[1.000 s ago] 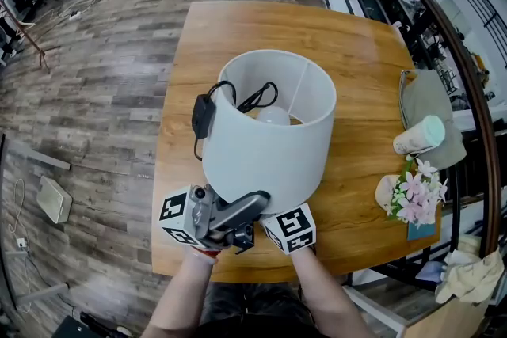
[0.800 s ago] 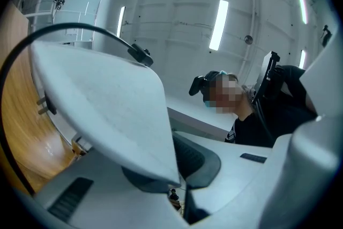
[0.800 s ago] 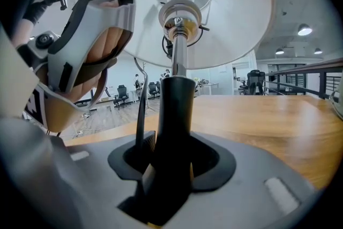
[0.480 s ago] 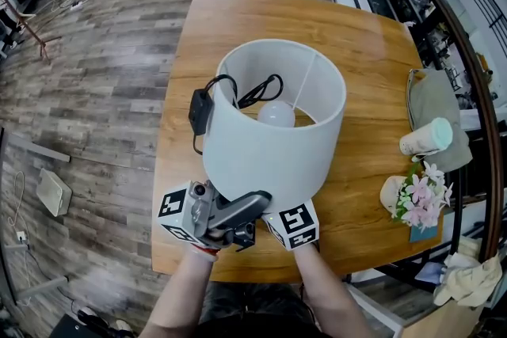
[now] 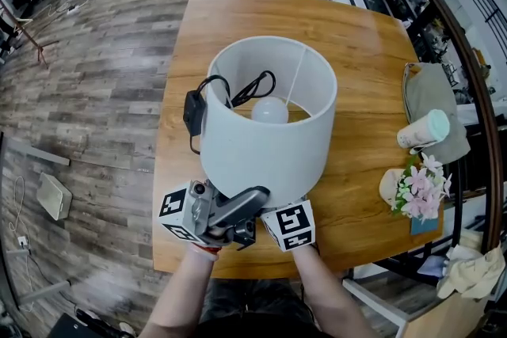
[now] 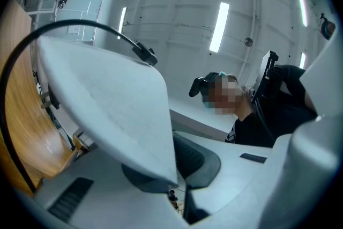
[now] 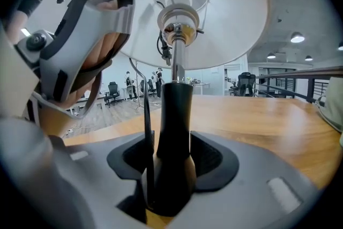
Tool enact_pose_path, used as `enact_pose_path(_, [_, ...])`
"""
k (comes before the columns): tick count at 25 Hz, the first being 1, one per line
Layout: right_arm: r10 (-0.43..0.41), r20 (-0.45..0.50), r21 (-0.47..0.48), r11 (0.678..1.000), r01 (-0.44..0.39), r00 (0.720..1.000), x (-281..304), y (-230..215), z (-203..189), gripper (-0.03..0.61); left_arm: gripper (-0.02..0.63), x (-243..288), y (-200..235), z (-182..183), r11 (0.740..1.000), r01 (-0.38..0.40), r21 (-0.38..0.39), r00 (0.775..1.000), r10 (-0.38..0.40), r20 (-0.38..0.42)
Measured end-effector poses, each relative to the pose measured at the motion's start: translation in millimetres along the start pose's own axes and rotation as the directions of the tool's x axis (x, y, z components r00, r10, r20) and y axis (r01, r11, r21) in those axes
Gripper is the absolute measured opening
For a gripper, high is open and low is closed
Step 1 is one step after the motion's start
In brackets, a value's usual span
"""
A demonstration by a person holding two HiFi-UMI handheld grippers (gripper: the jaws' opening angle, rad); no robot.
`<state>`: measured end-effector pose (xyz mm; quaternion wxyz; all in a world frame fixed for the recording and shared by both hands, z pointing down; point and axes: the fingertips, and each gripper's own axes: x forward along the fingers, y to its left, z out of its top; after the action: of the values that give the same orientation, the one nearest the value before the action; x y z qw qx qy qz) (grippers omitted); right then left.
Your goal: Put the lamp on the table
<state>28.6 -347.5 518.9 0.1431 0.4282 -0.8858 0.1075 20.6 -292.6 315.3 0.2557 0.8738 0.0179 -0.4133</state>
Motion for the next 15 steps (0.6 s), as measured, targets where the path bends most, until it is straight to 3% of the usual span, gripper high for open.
enact_pose_path(15, [-0.075, -0.006, -0.001, 0.997, 0.075, 0.997, -34, 5, -7, 0.207, 0.000, -6, -11, -15, 1.000, 0.004, -0.007, 1.000, -0.004, -0.014])
